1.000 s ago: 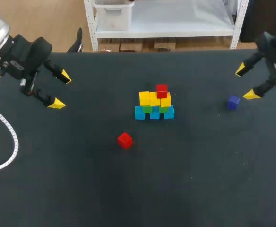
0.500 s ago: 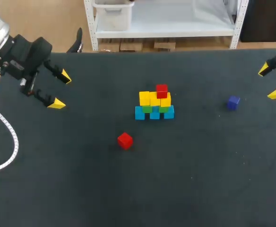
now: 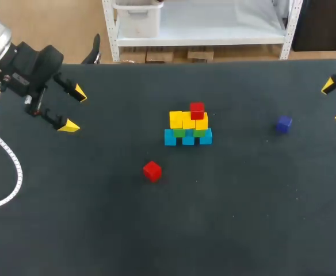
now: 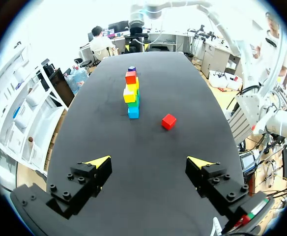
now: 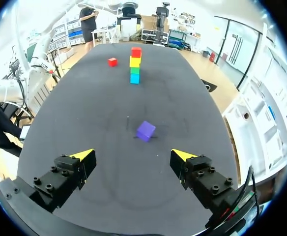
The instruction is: Place the blue cubes, place green cubes on the blue cubes, place the yellow cubes on the green cubes, then place the red cubes on the yellow cubes, and place purple cube on the red cubes.
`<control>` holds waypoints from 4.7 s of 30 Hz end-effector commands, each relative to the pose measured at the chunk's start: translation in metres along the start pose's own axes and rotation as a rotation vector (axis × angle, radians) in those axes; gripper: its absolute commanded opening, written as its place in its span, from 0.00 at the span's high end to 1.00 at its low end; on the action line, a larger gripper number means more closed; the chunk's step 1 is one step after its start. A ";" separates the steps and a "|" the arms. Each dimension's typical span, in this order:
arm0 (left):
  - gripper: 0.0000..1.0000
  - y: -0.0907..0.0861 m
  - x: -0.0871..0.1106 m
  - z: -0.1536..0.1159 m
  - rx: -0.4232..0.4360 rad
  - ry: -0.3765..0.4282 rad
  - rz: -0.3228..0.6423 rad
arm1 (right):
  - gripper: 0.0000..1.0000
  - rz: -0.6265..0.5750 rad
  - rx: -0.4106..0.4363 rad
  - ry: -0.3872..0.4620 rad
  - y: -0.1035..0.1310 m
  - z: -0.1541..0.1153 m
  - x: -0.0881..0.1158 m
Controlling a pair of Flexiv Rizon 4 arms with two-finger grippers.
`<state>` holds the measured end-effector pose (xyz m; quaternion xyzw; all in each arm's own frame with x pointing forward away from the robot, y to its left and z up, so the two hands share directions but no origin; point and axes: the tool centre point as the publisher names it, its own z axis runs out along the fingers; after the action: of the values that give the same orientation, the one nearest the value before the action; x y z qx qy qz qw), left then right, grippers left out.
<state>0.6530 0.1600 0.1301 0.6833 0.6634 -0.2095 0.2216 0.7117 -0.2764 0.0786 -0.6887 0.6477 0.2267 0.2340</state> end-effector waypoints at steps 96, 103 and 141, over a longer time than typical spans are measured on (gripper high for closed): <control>1.00 -0.024 -0.080 0.088 0.151 0.313 0.174 | 0.00 -0.005 -0.023 -0.012 -0.009 -0.001 0.005; 1.00 -0.007 -0.099 0.057 0.083 0.339 0.058 | 0.00 -0.005 -0.023 -0.012 -0.009 -0.001 0.005; 1.00 0.047 -0.160 0.122 0.130 0.235 0.069 | 0.00 -0.005 -0.023 -0.012 -0.009 -0.001 0.005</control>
<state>0.6863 -0.0398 0.1297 0.7365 0.6494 -0.1505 0.1154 0.7210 -0.2802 0.0774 -0.6915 0.6425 0.2369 0.2299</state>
